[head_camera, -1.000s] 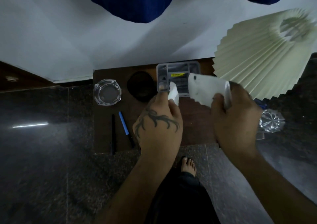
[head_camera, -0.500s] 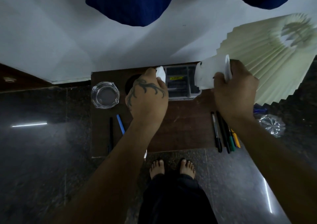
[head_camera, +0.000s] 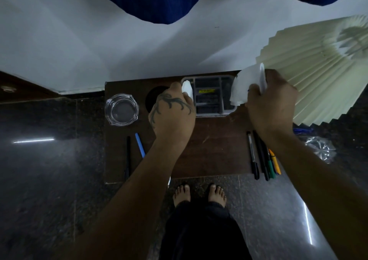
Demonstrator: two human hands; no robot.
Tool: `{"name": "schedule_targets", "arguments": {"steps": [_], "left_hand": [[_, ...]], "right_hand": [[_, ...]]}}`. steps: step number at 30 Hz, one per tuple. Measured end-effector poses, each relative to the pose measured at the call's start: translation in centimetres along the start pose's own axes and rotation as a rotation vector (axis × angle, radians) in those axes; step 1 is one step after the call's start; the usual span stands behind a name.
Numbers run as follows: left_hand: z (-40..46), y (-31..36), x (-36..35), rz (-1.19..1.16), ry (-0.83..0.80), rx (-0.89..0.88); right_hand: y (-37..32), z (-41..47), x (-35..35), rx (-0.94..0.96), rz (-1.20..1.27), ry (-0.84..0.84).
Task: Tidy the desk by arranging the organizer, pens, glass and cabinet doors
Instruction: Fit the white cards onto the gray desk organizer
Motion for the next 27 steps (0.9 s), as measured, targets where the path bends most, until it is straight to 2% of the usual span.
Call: {"name": "schedule_targets", "arguments": {"steps": [7,19,27], "left_hand": [[0.5,0.3,-0.7,-0.032,-0.003,0.003],[0.7,-0.6,-1.3,-0.043,0.007,0.033],[0.2,-0.6,-1.2,-0.055,0.045,-0.011]], "right_hand": [[0.1,0.2,-1.5,0.013,-0.023,-0.048],[-1.6,0.2,0.8,-0.024,0.22,-0.063],[0.0,0.7,-0.3,-0.02,0.067,-0.031]]}}
Point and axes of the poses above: each hand's wrist, its own z-axis towards the middle knuckle, its own x-axis out of the back of the hand, y = z × x, the point moved 8 cm from there along z, towards the middle knuckle, and after that the axes turned 3 degrees about -x, right-handed, at the moved point
